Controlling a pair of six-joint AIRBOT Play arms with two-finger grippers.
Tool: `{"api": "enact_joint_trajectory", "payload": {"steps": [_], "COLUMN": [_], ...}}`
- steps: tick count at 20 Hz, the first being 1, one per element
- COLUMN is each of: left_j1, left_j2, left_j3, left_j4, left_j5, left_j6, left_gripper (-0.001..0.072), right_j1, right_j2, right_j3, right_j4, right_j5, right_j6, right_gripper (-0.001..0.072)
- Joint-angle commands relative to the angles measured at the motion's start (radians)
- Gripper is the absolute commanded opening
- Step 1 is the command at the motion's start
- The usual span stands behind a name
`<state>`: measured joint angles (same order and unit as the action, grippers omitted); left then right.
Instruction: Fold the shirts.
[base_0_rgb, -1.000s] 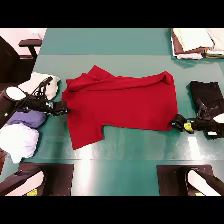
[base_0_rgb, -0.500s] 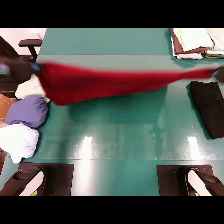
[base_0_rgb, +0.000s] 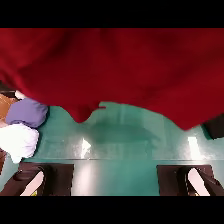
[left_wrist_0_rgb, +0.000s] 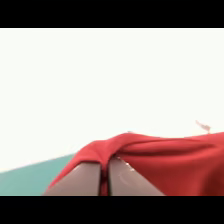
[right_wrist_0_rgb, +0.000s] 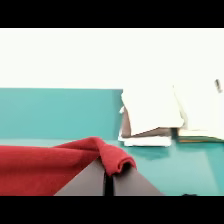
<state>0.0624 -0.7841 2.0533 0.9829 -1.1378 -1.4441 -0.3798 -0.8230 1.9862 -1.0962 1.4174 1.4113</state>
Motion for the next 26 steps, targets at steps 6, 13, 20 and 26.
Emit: {"api": "enact_joint_trajectory", "payload": {"steps": [6,13,20,26], "left_j1": [0.001,0.000,-0.019,-0.012], "left_j2": [-0.138,-0.557,-0.890,-0.898], "left_j3": [-0.196,-0.412,-0.412,-0.422], "left_j4": [-0.006,-0.010,-0.019,0.094], "left_j5": [-0.104,-0.180,0.063,-0.077], "left_j6": [-0.024,0.006,0.110,0.170], "left_gripper": [0.0024,0.0025,0.0025,0.0026], "right_j1": [0.113,0.401,0.416,0.416], "right_j2": [-0.211,-0.585,-0.888,-0.922], "right_j3": [-0.071,-0.263,-0.150,-0.104], "right_j4": [-0.061,-0.304,-0.290,-0.286], "right_j5": [0.167,0.164,-0.064,0.023], "right_j6": [0.109,0.160,0.158,0.124], "right_gripper": [0.0012,0.0012,0.0014,0.0015]}}
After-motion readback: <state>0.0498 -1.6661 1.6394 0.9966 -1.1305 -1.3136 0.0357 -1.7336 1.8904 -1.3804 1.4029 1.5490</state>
